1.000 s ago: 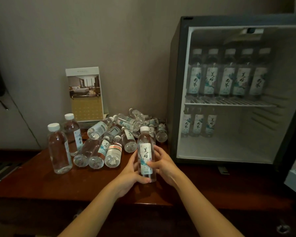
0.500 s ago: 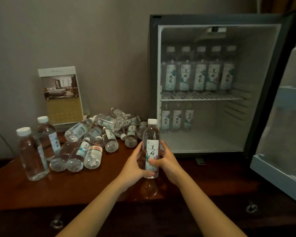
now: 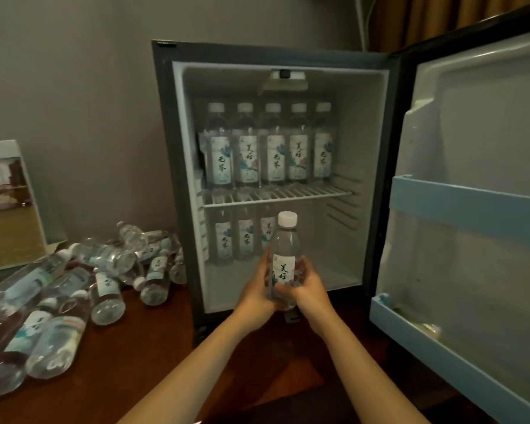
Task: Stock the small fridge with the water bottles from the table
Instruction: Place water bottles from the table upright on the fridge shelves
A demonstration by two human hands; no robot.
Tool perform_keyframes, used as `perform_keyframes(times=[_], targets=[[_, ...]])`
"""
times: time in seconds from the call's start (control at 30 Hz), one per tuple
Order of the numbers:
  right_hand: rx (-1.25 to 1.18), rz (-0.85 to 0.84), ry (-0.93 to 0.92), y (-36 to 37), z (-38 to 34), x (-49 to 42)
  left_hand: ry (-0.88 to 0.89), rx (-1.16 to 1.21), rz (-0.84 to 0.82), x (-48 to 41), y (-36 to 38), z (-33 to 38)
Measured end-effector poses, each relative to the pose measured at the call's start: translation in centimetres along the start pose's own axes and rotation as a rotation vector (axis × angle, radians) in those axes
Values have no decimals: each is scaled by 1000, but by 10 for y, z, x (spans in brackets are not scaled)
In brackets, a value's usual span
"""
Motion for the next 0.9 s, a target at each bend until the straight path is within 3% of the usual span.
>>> perform_keyframes(times=[0.4, 0.67, 0.9], targets=[[62, 43, -66, -25, 24, -80, 99, -49, 19, -82, 32, -33], [68, 98, -100, -18, 35, -141, 94, -122, 204, -115, 34, -51], [76, 113, -104, -9, 41, -179, 93, -204, 99, -138, 28, -56]])
Point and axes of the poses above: each hand's wrist, its own x-axis away from the middle knuckle, its own y-axis out of the palm, z = x × y, the point moved 4 cm from there along -x, towards the middle knuckle, and after that the axes turned 7 degrees about z, right-handed, at the moved point
